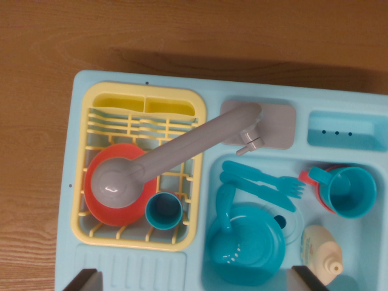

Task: Pick detergent from the sink

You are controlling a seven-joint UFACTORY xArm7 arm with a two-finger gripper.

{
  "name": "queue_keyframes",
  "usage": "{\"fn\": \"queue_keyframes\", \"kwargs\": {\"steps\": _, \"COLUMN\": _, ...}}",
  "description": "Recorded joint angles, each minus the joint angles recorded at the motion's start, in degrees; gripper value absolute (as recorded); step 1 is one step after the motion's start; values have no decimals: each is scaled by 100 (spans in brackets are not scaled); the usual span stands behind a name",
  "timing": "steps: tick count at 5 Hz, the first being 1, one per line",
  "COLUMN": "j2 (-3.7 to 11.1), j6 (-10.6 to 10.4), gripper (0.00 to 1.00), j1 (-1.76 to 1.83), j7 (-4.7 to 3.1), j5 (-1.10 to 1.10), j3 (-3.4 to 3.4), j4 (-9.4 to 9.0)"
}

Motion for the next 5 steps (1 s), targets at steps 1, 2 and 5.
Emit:
{"fn": "queue_keyframes", "kwargs": {"steps": 1, "j2": 0, "j6": 0, "gripper": 0, "j1": 0, "j7": 0, "j5": 0, "j3": 0, "j4": 0}}
{"fn": "queue_keyframes", "kwargs": {"steps": 2, "j2": 8, "j6": -58, "gripper": 0, "j1": -9, "j7": -25, "j5": 0, "j3": -14, "j4": -54}}
{"fn": "queue_keyframes", "kwargs": {"steps": 5, "j2": 21, "j6": -148, "gripper": 0, "j1": -23, "j7": -65, "j5": 0, "j3": -37, "j4": -138}}
